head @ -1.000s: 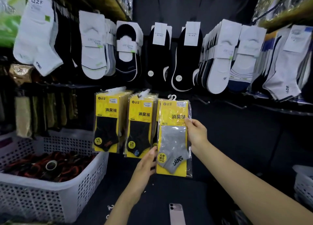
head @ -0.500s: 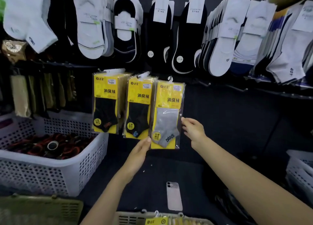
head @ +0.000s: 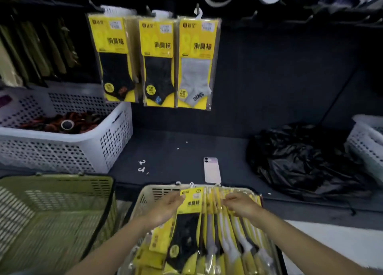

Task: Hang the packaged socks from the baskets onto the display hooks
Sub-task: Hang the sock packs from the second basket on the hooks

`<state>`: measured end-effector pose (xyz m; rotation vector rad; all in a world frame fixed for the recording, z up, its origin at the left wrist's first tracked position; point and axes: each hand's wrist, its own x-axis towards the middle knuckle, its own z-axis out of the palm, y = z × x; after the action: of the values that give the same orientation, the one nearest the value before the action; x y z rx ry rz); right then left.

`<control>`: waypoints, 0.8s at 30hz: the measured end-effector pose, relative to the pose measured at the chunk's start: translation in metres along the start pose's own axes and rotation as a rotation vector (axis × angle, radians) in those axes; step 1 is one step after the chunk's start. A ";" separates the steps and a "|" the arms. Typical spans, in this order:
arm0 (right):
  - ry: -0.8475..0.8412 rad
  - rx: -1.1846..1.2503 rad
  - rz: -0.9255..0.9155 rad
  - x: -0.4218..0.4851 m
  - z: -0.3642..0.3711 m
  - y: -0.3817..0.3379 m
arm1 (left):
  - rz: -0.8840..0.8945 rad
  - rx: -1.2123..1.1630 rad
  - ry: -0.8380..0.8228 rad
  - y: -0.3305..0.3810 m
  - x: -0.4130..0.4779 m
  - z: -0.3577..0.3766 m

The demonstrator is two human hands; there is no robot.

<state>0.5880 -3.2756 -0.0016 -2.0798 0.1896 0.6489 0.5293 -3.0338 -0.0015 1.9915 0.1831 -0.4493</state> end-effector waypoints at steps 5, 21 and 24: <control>-0.024 -0.022 0.064 0.005 0.015 0.023 | -0.160 -0.026 0.014 -0.055 -0.005 0.042; -0.084 0.080 -0.002 -0.003 0.059 0.006 | -0.175 -0.381 0.071 -0.058 -0.017 0.065; -0.083 0.114 -0.132 -0.010 0.053 -0.015 | -0.203 -0.444 0.110 -0.043 -0.010 0.046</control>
<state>0.5653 -3.2255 -0.0089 -1.9340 0.0405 0.6287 0.4954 -3.0546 -0.0509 1.5667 0.5131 -0.3882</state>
